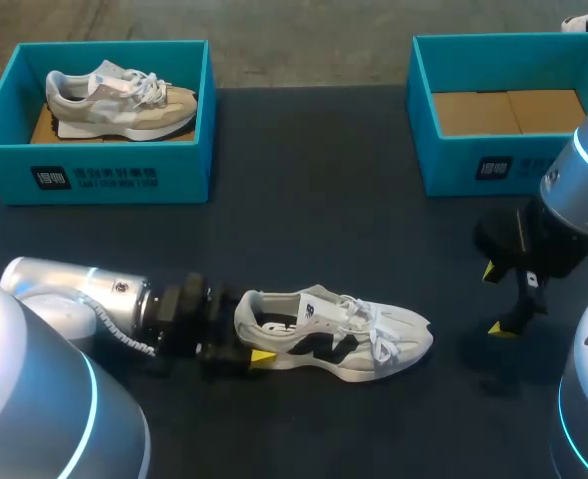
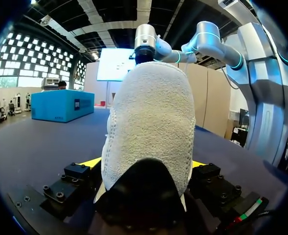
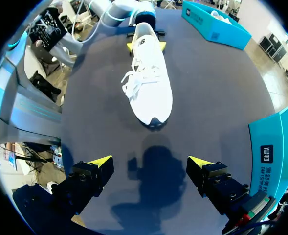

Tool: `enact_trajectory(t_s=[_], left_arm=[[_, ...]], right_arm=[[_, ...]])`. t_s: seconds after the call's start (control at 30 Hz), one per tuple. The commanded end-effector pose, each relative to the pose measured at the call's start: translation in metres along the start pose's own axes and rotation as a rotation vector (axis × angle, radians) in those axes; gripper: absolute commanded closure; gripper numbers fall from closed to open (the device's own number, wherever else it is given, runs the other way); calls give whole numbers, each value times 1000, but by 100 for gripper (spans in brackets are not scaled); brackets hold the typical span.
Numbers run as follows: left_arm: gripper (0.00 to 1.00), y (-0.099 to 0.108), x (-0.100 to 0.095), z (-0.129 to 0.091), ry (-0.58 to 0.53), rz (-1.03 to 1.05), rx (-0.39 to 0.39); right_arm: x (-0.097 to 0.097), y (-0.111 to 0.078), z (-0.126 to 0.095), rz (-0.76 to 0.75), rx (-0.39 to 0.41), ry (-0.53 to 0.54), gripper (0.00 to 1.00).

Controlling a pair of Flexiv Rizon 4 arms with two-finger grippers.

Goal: Take the shoe out of the shoebox, open the shoe tongue, remove and reinsert the insole, then place the shoe into the shoebox

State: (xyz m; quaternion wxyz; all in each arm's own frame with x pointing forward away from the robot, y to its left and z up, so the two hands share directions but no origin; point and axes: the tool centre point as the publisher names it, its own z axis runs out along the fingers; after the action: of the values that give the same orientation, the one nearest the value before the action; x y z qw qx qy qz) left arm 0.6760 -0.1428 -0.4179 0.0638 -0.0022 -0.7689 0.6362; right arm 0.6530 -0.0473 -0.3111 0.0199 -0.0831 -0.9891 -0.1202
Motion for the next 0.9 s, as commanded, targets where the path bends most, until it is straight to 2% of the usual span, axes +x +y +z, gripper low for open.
enact_trajectory(t_s=[0.03,0.37,0.4,0.43,0.47,0.5,0.9], left_arm=[[0,0,-1,6,-9,-4,3],[0,2,-4,8,-4,-11,9],[9,2,-4,8,-4,-10,8],[48,2,-4,8,-3,-8,7],[68,2,-4,8,-2,-6,7],[100,1,-5,8,0,-1,5],[100,-4,-4,7,28,18,-9]], right_arm=[[1,-1,0,-1,0,-3,0],[1,-1,0,-1,0,-3,0],[1,-1,0,-1,0,-3,0],[1,-1,0,-1,0,-3,0],[1,-1,0,-1,0,-3,0],[1,-1,0,-1,0,-3,0],[1,-1,0,-1,0,-3,0]])
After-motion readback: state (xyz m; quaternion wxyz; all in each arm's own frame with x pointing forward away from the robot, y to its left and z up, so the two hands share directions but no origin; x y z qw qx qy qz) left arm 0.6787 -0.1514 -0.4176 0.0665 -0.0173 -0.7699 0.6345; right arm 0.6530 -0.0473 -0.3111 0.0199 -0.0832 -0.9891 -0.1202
